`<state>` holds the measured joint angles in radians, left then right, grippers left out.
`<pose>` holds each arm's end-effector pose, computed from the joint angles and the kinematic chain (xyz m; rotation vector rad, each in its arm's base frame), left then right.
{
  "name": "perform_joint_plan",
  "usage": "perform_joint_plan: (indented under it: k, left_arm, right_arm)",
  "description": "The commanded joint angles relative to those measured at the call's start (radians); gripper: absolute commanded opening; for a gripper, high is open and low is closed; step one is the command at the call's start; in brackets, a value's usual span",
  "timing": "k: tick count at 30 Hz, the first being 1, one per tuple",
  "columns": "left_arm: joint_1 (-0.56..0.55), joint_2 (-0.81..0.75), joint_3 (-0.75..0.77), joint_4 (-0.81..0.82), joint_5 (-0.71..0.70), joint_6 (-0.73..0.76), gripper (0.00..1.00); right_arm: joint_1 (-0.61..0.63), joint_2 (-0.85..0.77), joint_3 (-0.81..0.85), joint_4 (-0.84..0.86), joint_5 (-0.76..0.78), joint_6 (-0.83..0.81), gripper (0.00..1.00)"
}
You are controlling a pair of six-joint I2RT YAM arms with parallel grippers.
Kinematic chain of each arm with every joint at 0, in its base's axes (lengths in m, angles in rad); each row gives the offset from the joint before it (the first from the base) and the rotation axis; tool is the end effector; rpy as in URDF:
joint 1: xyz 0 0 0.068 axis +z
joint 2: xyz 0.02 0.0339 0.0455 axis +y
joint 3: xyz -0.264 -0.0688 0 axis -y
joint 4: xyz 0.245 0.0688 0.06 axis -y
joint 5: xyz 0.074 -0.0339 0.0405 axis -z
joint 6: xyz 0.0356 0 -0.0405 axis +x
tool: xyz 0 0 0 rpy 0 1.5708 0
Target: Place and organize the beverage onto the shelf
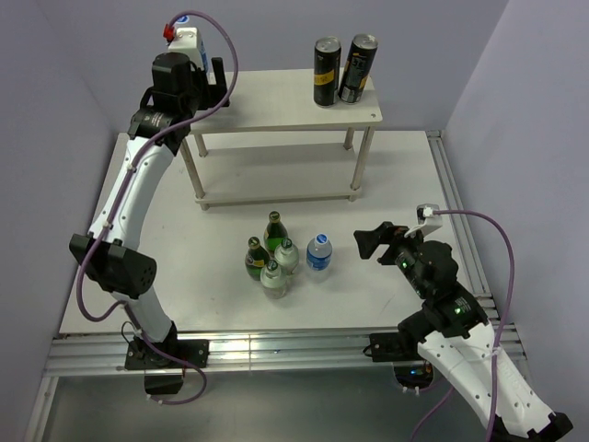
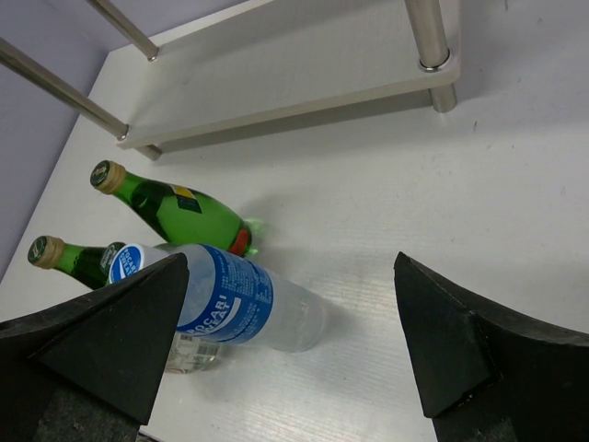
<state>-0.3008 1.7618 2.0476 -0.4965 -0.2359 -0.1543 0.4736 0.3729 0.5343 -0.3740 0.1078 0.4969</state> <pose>0.3792 -0.1089 0.4766 -0.0396 1.7767 -0.1185 0.1025 0.0482 0.2852 0.1005 1.8195 0.5985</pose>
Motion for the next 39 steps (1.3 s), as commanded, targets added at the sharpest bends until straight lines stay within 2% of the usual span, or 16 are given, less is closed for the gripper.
perform_joint_plan:
  k: [1, 8, 17, 21, 26, 32, 39]
  left_arm:
    - [-0.018, -0.068, -0.026, -0.005, -0.039, -0.011, 0.99]
    - [-0.054, -0.180, -0.113, -0.031, -0.111, -0.017, 0.99]
    - [-0.116, -0.453, -0.326, -0.031, -0.187, -0.071, 0.99]
    - [-0.170, -0.587, -0.513, -0.022, -0.200, -0.096, 0.99]
    - [-0.208, -0.735, -0.674, 0.004, -0.189, -0.107, 0.99]
    - [-0.216, -0.801, -0.779, 0.022, -0.191, -0.088, 0.99]
    - [-0.215, -0.823, -0.810, 0.039, -0.192, -0.087, 0.99]
  right_arm:
    - [0.003, -0.009, -0.007, 0.043, 0.012, -0.009, 1.00]
    - [0.003, -0.009, -0.005, 0.041, 0.013, -0.011, 1.00]
    - [0.003, 0.000, -0.007, 0.046, 0.004, -0.009, 1.00]
    - [0.005, 0.020, -0.062, 0.099, -0.153, -0.003, 1.00]
    - [0.026, -0.005, -0.128, 0.158, -0.256, 0.006, 1.00]
    - [0.079, -0.032, -0.157, 0.168, -0.309, 0.005, 1.00]
    - [0.187, 0.130, -0.175, 0.245, -0.269, 0.006, 1.00]
